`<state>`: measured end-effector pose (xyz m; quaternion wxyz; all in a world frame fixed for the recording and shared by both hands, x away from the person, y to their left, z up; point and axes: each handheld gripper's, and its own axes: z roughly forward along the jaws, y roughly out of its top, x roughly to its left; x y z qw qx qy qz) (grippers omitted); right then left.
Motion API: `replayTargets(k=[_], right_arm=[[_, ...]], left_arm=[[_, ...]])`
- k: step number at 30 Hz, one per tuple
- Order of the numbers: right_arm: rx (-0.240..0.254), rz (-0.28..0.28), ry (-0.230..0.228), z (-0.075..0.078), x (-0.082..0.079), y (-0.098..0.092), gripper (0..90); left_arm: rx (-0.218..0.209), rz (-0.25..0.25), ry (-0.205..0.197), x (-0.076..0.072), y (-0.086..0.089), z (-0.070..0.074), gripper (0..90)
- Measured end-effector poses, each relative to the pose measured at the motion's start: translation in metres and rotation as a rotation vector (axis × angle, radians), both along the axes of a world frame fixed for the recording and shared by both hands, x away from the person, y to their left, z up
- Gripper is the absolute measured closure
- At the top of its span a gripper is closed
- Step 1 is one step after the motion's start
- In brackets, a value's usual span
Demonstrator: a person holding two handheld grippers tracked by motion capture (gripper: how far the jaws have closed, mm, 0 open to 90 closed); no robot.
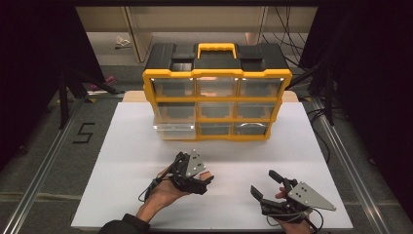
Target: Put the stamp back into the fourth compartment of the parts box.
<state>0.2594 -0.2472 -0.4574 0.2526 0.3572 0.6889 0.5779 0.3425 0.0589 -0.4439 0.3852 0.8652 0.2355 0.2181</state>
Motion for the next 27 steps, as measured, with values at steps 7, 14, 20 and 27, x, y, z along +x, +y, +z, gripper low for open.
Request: replayTargets(k=[7, 14, 20, 27], right_arm=[[-0.004, 0.005, -0.002, 0.0, 0.001, 0.002, 20.5], [-0.005, 0.006, -0.004, 0.0, 0.0, 0.002, 20.5], [-0.005, 0.007, -0.005, 0.0, 0.0, 0.002, 20.5], [-0.009, 0.008, -0.002, 0.0, 0.0, 0.002, 20.5]], left_arm=[[0.015, -0.002, 0.027, 0.002, -0.001, -0.002, 18.7], [0.074, -0.03, 0.078, 0.007, -0.006, -0.011, 18.7], [0.078, -0.04, 0.137, 0.015, -0.008, -0.022, 19.4], [0.092, -0.054, 0.179, 0.02, -0.01, -0.027, 22.8]])
